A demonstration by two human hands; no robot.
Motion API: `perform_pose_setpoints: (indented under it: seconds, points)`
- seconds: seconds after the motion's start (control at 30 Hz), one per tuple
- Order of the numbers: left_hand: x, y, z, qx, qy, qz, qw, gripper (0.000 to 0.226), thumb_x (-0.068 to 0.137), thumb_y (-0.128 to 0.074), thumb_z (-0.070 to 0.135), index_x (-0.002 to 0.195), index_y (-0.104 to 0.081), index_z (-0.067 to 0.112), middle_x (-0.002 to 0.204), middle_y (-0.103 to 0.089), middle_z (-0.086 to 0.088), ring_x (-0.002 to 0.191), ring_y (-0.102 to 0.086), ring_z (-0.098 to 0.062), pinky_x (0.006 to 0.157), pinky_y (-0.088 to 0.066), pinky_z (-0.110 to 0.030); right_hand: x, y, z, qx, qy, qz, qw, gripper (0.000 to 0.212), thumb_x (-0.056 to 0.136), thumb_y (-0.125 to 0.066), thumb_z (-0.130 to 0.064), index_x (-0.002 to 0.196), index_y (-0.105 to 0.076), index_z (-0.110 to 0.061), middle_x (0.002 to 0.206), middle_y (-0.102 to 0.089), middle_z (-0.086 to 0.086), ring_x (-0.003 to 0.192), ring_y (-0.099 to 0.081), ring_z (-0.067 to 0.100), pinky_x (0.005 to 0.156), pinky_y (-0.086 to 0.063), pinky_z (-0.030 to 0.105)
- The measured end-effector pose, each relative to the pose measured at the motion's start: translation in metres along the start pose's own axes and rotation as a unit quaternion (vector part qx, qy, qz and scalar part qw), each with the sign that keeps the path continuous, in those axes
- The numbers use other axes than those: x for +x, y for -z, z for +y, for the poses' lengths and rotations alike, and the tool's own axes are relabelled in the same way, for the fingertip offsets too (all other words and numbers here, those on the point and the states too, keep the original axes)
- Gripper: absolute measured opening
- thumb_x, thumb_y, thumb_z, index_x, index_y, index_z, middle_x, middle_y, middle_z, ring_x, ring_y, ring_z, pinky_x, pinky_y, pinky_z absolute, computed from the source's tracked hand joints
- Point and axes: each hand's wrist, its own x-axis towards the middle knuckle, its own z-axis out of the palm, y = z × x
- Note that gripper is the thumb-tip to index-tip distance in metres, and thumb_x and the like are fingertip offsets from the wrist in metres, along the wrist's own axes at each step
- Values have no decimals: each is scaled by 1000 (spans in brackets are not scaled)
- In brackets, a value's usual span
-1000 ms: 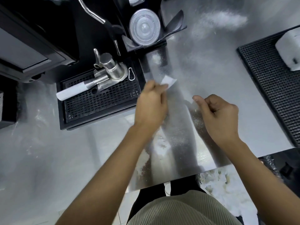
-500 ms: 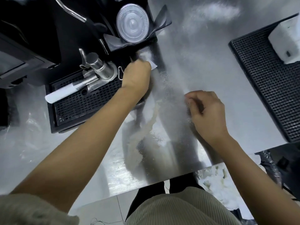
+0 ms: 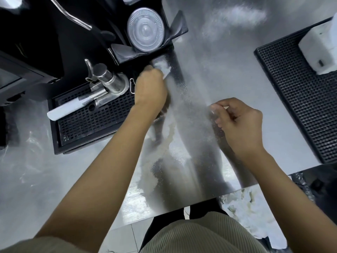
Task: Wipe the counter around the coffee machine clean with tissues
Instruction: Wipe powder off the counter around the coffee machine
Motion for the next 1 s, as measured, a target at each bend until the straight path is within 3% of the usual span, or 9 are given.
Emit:
perform_pose_setpoints:
  seconds: [0.2, 0.33, 0.43, 0.53, 0.63, 0.7, 0.8, 0.9, 1.0]
  points:
    - [-33, -10, 17, -125, -84, -33, 988, 33, 83, -46, -4, 101, -72, 5, 101, -62, -17, 89, -62, -35, 84, -50, -41, 4, 1, -1, 9, 17, -27, 999, 15, 95, -61, -30, 93, -70, -18, 72, -67, 3, 62, -60, 28, 64, -53, 45]
    - [5, -3, 8, -94, 64, 38, 993, 27, 90, -48, 1, 110, -65, -1, 114, -60, -22, 99, -61, -37, 88, -48, -40, 4, 2, -1, -2, 24, -49, 998, 14, 95, -62, -28, 93, -70, -16, 72, -67, 3, 62, -60, 25, 65, -53, 43]
    - [32, -7, 9, -75, 143, 21, 987, 22, 93, -49, 8, 110, -62, 3, 114, -60, -18, 103, -60, -34, 89, -46, -38, 4, 2, 0, 5, 26, -50, 998, 13, 94, -63, -26, 93, -70, -16, 74, -68, 0, 64, -60, 21, 66, -54, 40]
    - [42, -16, 20, -133, 191, 43, 972, 23, 93, -49, 7, 111, -62, 6, 118, -60, -15, 109, -57, -29, 95, -45, -34, 3, 2, -1, 10, 30, -39, 999, 9, 94, -62, -16, 97, -71, -15, 87, -70, -8, 77, -64, 10, 75, -54, 27]
    - [35, -24, 27, -192, 176, 67, 963, 29, 92, -46, 4, 118, -58, 5, 125, -54, -14, 113, -53, -27, 99, -42, -31, 5, 4, 3, -9, 35, -26, 999, 21, 95, -57, -4, 103, -71, -16, 98, -67, -10, 92, -62, -2, 83, -47, 10]
    - [30, -28, 26, -210, 158, 68, 962, 32, 88, -49, -1, 115, -63, 7, 121, -59, -11, 109, -57, -25, 95, -45, -28, 6, 7, 6, -20, 39, -16, 999, 28, 94, -53, 4, 102, -72, -15, 97, -67, -10, 93, -59, -10, 82, -45, 5]
    - [32, -27, 20, -220, 191, 119, 949, 35, 87, -48, -3, 114, -66, 11, 114, -63, -9, 100, -62, -24, 82, -47, -27, 9, 11, 10, 0, 29, -4, 1000, 21, 91, -61, 2, 96, -73, -14, 90, -70, -6, 86, -66, 2, 76, -49, 10]
    - [40, -29, 21, -219, 196, 120, 948, 38, 88, -47, -6, 116, -66, 9, 114, -62, -13, 104, -60, -28, 86, -50, -34, 11, 15, 7, 32, 8, -15, 999, 9, 88, -70, -9, 93, -73, -16, 85, -72, -7, 80, -68, 8, 74, -52, 12]
    - [43, -35, 26, -237, 203, 127, 942, 38, 86, -48, -9, 117, -64, 6, 115, -59, -13, 107, -56, -27, 90, -45, -26, 14, 20, 6, 6, 25, -15, 1000, 9, 92, -65, -12, 97, -72, -16, 85, -71, -9, 79, -64, 6, 71, -47, 7]
